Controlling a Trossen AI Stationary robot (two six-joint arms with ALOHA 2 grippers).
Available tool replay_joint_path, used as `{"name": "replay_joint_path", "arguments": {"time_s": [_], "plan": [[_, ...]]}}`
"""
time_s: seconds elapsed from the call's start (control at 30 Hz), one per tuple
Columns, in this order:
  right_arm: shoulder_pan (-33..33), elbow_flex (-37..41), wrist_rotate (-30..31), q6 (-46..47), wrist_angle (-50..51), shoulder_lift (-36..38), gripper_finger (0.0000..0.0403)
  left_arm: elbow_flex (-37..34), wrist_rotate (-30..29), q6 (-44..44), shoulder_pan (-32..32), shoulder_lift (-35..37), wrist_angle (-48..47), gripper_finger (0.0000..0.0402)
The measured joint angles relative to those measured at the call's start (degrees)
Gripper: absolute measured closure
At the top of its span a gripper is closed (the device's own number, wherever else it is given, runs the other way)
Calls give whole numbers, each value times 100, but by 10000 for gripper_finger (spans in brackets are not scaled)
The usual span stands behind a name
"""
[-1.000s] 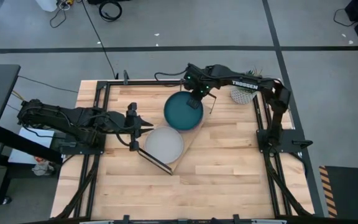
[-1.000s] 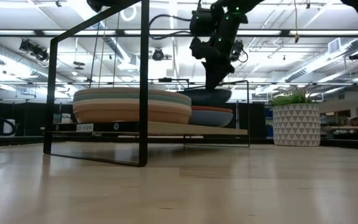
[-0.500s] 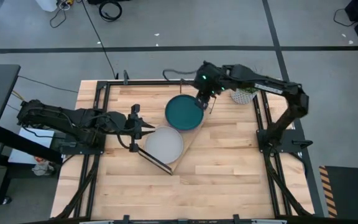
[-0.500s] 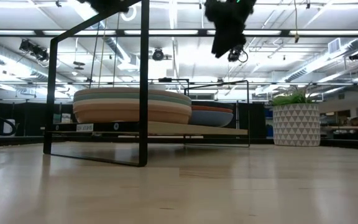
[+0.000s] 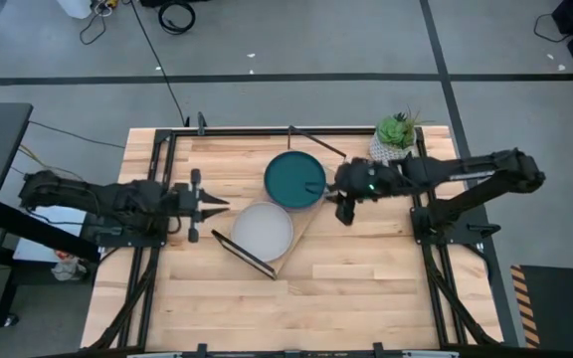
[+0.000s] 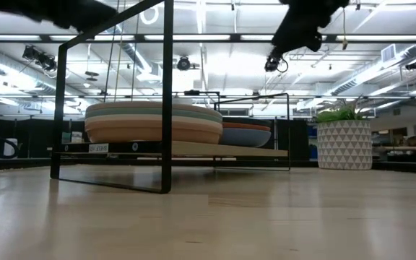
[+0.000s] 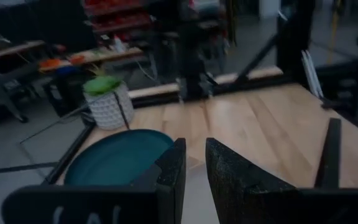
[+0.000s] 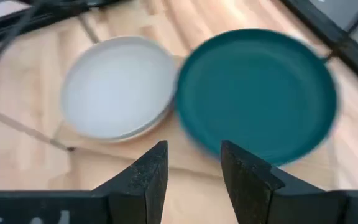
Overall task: Place and stack plates onto a shelf
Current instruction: Return to Home Position
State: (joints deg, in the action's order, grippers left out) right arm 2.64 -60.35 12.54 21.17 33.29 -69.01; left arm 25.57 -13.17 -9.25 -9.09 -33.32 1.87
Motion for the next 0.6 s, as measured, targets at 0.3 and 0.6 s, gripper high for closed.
{"name": "replay_joint_path", "arguments": {"time_s": [0.3,0.6], "plan": [[1267,1443,1604,-22,-1298,810,250,-1322,275,266,257,1307,891,334],[930,3470,918,-248,-2957,2349,274,-1955,183,211,257,2108,1088,334]]}}
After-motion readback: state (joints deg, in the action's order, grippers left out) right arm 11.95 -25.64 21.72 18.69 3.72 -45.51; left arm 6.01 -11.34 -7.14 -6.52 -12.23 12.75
